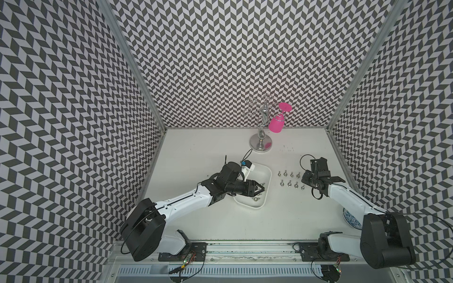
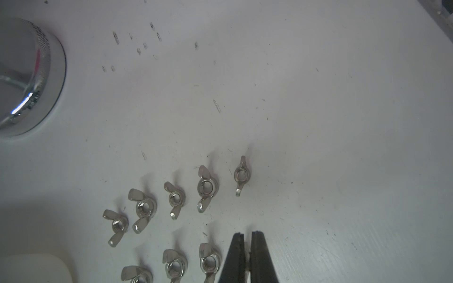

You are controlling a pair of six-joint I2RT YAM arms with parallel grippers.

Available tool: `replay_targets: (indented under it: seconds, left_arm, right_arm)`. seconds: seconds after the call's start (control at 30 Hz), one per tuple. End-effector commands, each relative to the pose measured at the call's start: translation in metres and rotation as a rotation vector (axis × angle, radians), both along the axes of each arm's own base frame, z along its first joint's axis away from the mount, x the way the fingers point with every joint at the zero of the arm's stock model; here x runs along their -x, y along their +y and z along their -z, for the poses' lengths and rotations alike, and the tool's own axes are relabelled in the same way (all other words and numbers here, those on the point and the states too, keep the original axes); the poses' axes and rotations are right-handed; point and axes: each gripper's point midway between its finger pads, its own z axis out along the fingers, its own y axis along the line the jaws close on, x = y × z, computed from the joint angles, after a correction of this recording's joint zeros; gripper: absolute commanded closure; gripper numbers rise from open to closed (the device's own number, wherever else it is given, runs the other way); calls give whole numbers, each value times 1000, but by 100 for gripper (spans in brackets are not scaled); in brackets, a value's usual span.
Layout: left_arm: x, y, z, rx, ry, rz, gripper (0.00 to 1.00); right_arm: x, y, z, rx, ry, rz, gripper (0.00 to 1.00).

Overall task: Take out the wing nut from the storage box
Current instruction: Place the wing nut at the center of the board.

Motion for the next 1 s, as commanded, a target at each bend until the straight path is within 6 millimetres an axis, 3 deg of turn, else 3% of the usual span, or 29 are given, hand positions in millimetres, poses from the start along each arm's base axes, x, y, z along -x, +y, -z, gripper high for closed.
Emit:
replay_targets:
  seconds: [0.0, 0.13, 0.5, 0.77, 0.97]
  left_arm:
    - [-4, -10, -12, 37, -32, -8, 50]
    - [-3, -10, -11, 38, -30, -7, 50]
    - [-3, -11, -11, 23, -28, 2, 50]
    - [-1, -6, -10, 14, -32, -7, 50]
    - [-1, -7, -8, 11, -28, -3, 50]
  right_arm:
    - [-1, -3, 6, -12, -15, 38, 100]
    - [7, -19, 18, 3, -2, 118, 100]
    - [5, -17, 48, -60, 66, 146, 100]
    - [4, -22, 48, -44, 61, 171, 100]
    - [5, -20, 49, -49, 60, 157, 86]
